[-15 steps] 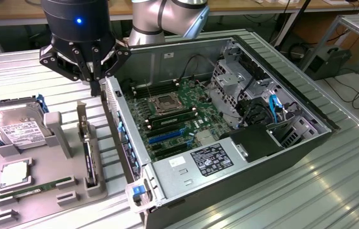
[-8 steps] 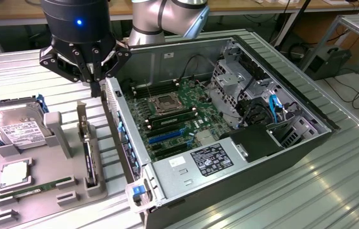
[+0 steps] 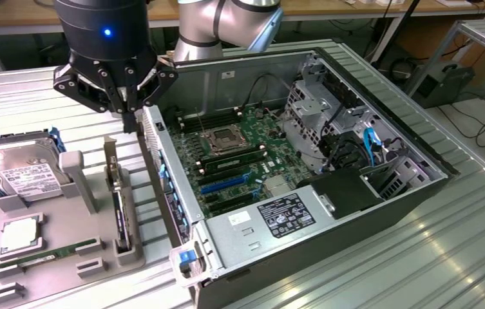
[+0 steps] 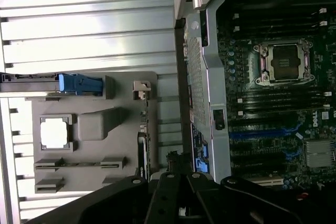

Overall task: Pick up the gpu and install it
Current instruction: 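Reach for the gpu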

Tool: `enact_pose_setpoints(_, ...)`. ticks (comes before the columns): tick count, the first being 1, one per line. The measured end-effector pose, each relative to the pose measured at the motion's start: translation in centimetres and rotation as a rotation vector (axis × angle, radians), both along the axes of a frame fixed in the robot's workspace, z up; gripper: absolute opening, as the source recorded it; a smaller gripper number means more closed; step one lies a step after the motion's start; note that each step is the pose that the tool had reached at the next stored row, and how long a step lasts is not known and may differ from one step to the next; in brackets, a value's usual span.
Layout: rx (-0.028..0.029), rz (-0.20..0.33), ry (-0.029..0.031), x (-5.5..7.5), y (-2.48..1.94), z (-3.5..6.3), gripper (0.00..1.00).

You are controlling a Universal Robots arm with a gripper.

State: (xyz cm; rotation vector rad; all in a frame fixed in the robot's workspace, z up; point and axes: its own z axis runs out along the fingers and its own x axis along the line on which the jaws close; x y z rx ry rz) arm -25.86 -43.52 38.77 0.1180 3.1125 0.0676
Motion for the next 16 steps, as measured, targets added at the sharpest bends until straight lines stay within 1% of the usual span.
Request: enact_pose_setpoints(16, 0.0000, 0.000, 0.0000, -0.06, -0.56, -0.10, 0.11)
